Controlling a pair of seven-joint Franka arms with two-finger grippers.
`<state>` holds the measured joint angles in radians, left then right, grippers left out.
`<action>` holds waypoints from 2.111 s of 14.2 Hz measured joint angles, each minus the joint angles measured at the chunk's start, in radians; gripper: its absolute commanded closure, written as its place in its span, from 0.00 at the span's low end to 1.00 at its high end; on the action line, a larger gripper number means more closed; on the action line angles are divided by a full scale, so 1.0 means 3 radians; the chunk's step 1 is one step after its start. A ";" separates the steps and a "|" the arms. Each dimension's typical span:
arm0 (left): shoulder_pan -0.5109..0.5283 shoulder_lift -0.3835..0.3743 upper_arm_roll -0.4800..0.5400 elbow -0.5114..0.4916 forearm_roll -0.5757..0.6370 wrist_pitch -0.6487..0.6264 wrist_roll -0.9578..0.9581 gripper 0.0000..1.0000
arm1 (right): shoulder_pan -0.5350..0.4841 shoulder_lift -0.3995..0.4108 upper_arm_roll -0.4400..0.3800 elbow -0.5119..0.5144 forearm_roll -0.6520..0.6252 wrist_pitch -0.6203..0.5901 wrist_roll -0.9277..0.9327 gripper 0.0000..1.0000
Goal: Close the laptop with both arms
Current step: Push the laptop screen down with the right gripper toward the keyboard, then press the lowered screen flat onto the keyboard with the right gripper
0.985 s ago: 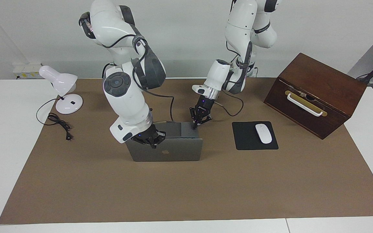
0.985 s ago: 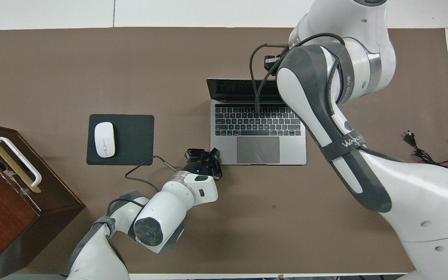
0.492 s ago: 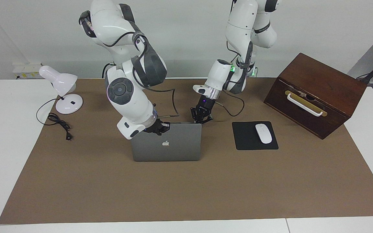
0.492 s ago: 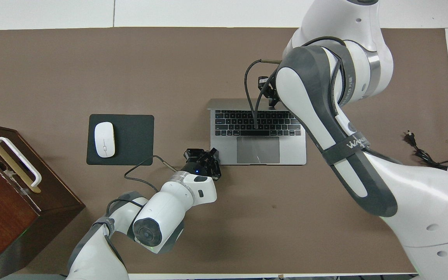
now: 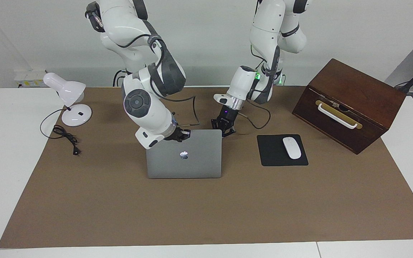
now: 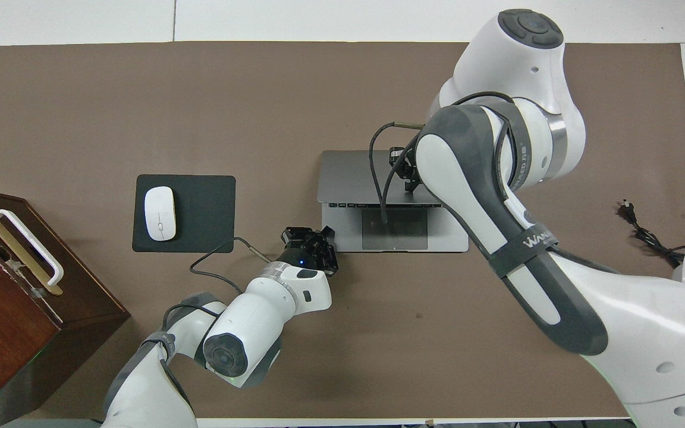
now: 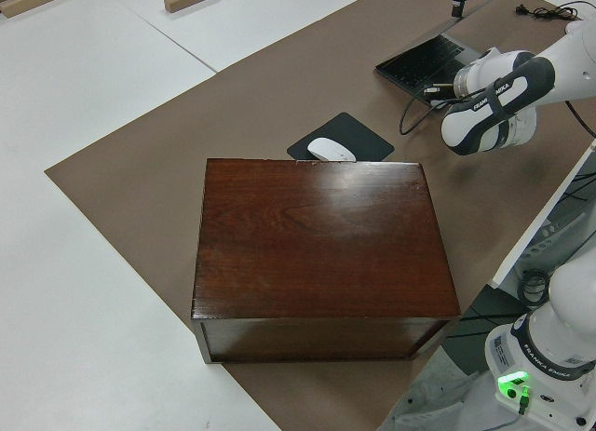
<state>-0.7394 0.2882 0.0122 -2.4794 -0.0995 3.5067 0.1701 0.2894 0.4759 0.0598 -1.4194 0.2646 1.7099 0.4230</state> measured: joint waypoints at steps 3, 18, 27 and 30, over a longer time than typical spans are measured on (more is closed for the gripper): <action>0.0000 0.0000 0.0000 -0.0007 0.0000 0.0011 0.0003 1.00 | 0.0026 -0.0125 0.0001 -0.0372 0.0000 0.0302 0.0000 1.00; 0.0000 -0.0001 0.0001 -0.0043 0.0000 0.0072 0.0005 1.00 | 0.0063 -0.0244 0.0003 -0.1002 0.0000 0.0926 -0.0040 1.00; -0.0001 -0.0001 0.0001 -0.0044 0.0000 0.0073 0.0005 1.00 | 0.0064 -0.0248 0.0003 -0.1114 0.0000 0.1077 -0.0040 1.00; -0.0001 -0.0001 0.0001 -0.0044 0.0000 0.0073 0.0005 1.00 | 0.0064 -0.0249 0.0003 -0.1146 0.0000 0.1130 -0.0040 1.00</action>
<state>-0.7396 0.2878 0.0124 -2.4926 -0.0996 3.5286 0.1718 0.3085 0.4013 0.0608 -1.7631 0.2646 2.0489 0.4110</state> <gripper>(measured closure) 0.991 0.991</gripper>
